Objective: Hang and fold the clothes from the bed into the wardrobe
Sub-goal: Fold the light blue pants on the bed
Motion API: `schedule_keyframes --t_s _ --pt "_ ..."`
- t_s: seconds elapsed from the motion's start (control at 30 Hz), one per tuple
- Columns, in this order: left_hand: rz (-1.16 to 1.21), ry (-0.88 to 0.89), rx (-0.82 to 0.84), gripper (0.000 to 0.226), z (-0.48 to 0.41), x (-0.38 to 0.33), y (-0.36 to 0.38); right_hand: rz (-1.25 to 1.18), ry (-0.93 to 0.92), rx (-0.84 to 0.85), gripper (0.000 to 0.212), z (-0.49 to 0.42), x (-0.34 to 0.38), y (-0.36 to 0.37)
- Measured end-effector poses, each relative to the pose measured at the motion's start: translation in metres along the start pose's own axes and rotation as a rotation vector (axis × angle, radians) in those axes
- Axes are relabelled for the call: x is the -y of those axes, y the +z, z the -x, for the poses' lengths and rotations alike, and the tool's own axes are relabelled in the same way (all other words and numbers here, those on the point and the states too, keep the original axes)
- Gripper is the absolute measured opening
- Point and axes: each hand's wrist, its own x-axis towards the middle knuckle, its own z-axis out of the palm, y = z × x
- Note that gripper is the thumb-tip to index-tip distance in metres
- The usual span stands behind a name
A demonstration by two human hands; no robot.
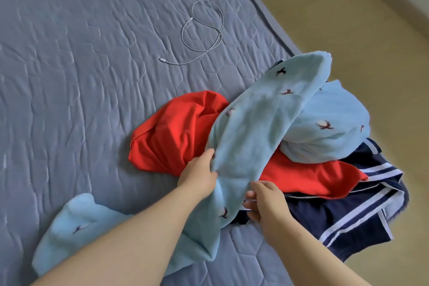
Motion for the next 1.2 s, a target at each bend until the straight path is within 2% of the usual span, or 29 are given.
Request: schedule_keyframes --t_s 0.07,0.13,0.23,0.37,0.5,0.63,0.7,0.83,0.93,1.03,1.1,1.2 --pt "-0.003 0.07 -0.033 0.027 0.004 0.007 -0.003 0.0 -0.029 -0.031 0.01 -0.003 -0.005 0.004" --pt "0.038 0.118 -0.025 0.008 0.015 0.021 -0.01 -0.022 -0.078 -0.075 0.022 -0.002 -0.007 0.008" --pt "0.061 0.163 0.053 0.03 0.034 0.049 -0.026 -0.152 -0.155 -0.144 0.042 0.003 0.004 0.015" --pt "0.074 0.132 0.192 0.035 0.056 0.086 -0.052 -0.341 -0.328 -0.149 0.042 0.01 0.027 0.032" --pt "0.264 0.024 0.231 0.035 0.075 0.115 -0.071 -0.064 -0.403 -0.165 0.026 0.024 0.03 0.055" --pt "0.513 -0.187 0.135 0.031 0.098 0.158 -0.088 0.147 -0.424 -0.054 0.031 0.056 0.006 0.086" --pt "0.614 -0.323 0.014 0.015 0.115 0.182 -0.095 0.239 -0.411 0.05 0.035 0.077 -0.013 0.105" --pt "0.742 -0.54 -0.192 0.028 0.147 0.242 -0.102 0.475 -0.347 0.287 0.038 0.117 -0.059 0.149" --pt "0.765 -0.629 -0.311 0.025 0.177 0.283 -0.113 0.643 -0.299 0.517 0.027 0.15 -0.098 0.188" --pt "0.774 -0.637 -0.396 0.023 0.194 0.296 -0.12 0.723 -0.21 0.757 0.024 0.173 -0.122 0.21" --pt "0.788 -0.607 -0.376 0.019 0.196 0.295 -0.121 0.738 -0.137 0.719 0.021 0.177 -0.129 0.215" --pt "0.764 -0.549 -0.272 0.011 0.189 0.281 -0.117 0.7 -0.148 0.452 0.02 0.17 -0.122 0.209"
